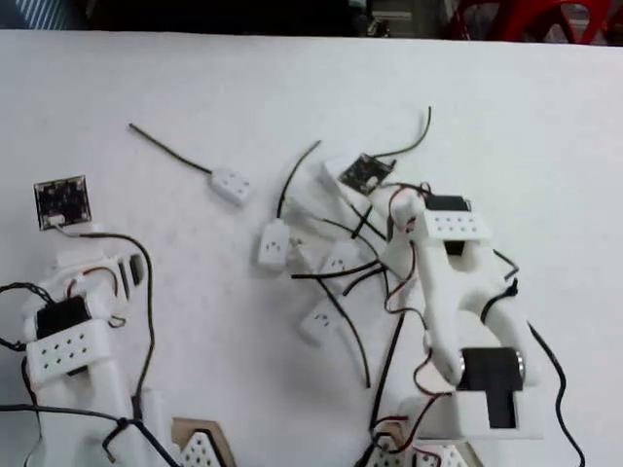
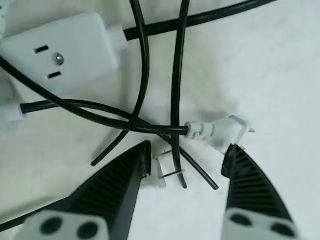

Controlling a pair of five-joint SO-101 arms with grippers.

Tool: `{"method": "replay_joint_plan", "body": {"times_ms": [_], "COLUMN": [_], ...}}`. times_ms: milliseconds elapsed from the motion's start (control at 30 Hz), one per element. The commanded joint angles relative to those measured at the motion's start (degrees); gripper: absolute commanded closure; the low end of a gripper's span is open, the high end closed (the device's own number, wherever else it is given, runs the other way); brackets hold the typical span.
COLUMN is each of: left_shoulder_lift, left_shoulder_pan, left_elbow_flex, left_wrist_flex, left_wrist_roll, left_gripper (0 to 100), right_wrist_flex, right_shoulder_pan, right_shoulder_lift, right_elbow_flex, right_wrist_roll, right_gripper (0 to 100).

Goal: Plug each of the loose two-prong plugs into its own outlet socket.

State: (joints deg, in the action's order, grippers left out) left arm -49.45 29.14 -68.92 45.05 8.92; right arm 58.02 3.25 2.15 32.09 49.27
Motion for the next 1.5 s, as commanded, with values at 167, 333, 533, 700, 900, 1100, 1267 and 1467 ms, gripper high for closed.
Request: {"method": "replay_joint_plan", "body": {"times_ms": [167, 333, 533, 700, 900, 1100, 1267, 1467], "left_shoulder_lift": [-1.54, -1.54, -1.54, -1.54, -1.54, -1.45, -1.36, -1.36], "left_shoulder_pan": [0.13, 0.13, 0.13, 0.13, 0.13, 0.13, 0.13, 0.13], "left_elbow_flex": [0.09, 0.09, 0.00, 0.00, 0.00, -0.53, -0.53, -0.53], "left_wrist_flex": [-1.32, -1.32, -1.32, -1.32, -1.76, -2.90, -2.90, -2.90], "left_wrist_roll": [0.18, 0.18, 0.18, 0.18, 0.18, 0.18, 0.18, 0.18], "left_gripper": [76, 76, 76, 76, 76, 76, 76, 76], "right_wrist_flex": [-0.66, -0.57, -0.31, 5.49, 11.21, 11.12, 11.74, 15.87], "right_shoulder_pan": [-0.40, -0.48, -0.48, -0.40, -0.48, -0.66, -3.65, -5.32], "right_shoulder_lift": [-7.60, -12.88, -17.45, -16.04, -15.96, -20.62, -23.87, -25.36], "right_elbow_flex": [-11.25, -17.93, -23.03, -25.93, -31.30, -33.05, -36.84, -39.21], "right_wrist_roll": [-8.79, -15.47, -18.37, -18.29, -17.76, -9.93, -6.77, -3.96], "right_gripper": [77.3, 85.1, 87.9, 85.1, 83.2, 83.2, 83.2, 83.2]}}
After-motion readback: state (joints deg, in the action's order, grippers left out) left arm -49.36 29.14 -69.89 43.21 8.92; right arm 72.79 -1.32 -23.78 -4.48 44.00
